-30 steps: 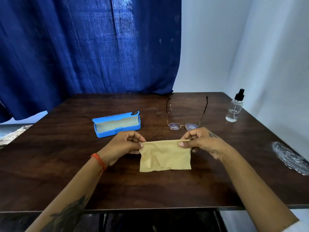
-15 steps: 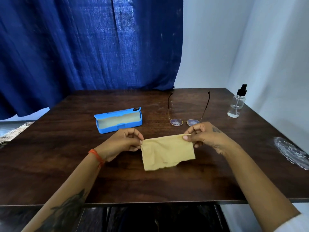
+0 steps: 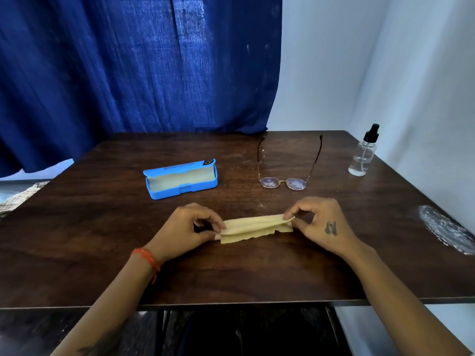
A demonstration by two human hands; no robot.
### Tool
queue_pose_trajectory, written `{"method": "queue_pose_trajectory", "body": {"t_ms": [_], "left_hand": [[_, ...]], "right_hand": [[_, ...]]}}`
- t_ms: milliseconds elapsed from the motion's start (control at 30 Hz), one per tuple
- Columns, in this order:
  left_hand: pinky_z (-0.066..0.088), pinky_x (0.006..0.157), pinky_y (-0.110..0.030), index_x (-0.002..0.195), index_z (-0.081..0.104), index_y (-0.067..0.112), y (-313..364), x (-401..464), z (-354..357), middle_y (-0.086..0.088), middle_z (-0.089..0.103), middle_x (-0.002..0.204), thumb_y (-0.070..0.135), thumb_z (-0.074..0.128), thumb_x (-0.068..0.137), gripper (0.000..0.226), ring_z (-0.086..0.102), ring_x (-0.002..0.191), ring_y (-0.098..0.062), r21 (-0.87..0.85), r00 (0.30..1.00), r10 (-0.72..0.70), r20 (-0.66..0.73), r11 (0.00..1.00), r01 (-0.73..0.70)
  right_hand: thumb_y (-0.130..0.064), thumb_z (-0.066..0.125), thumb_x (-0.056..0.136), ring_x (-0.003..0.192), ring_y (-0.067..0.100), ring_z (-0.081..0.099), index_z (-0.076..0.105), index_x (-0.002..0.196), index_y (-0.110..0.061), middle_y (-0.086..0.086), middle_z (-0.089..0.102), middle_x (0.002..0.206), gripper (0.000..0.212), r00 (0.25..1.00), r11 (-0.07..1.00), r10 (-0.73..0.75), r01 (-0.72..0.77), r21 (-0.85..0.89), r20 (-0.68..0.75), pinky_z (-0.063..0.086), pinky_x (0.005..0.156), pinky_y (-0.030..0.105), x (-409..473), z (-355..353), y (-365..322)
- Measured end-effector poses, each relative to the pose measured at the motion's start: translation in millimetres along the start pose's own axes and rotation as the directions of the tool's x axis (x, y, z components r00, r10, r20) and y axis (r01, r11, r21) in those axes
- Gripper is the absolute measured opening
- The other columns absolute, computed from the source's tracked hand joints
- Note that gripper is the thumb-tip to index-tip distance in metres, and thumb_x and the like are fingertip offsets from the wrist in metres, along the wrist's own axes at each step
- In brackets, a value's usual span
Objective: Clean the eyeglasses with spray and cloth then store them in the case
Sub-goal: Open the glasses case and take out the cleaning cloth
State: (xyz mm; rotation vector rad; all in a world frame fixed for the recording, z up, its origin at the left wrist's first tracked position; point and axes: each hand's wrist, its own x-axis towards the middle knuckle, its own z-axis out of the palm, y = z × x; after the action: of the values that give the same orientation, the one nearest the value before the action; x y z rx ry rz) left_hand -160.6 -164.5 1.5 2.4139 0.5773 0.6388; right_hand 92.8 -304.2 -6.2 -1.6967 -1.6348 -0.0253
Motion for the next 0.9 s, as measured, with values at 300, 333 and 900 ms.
{"method": "queue_pose_trajectory", "body": {"t_ms": [300,333,900], "left_hand": [[0.044,0.082,-0.02,0.107,0.064,0.032,4.2,15.0,7.1,0.012,0.062,0.11,0.034,0.063,0.084,0.024,0.054,0.102,-0.003,0.063,0.996,-0.07,-0.054,0.995,0.073],[0.043,0.089,-0.024,0.116,0.059,0.033,2.3,18.9,9.5,0.011,0.06,0.116,0.037,0.06,0.085,0.031,0.05,0.109,-0.005,0.147,0.997,-0.073,0.001,0.986,0.072],[0.052,0.058,-0.018,0.094,0.065,0.009,27.9,27.0,7.2,0.0,0.066,0.08,0.011,0.068,0.081,0.014,0.063,0.069,-0.009,-0.361,0.87,-0.279,0.407,0.825,0.434]], "right_hand": [[-0.04,0.064,0.079,0.086,0.002,0.06,0.072,0.096,-0.029,-0.015,0.068,0.092,0.022,0.981,0.981,0.192,-0.192,0.028,0.007,0.046,0.077,0.025,1.8,-6.2,-5.6],[-0.052,0.061,0.077,0.095,0.004,0.057,0.068,0.107,-0.03,-0.016,0.066,0.098,0.038,0.974,0.979,0.201,-0.195,-0.066,0.105,0.044,0.084,0.028,5.2,-4.1,-4.4],[0.0,0.071,0.076,0.07,0.012,0.067,0.067,0.088,-0.004,0.011,0.07,0.08,0.013,0.897,0.705,0.374,-0.44,0.557,0.235,0.054,0.058,0.019,31.1,-10.0,-13.2]]}}
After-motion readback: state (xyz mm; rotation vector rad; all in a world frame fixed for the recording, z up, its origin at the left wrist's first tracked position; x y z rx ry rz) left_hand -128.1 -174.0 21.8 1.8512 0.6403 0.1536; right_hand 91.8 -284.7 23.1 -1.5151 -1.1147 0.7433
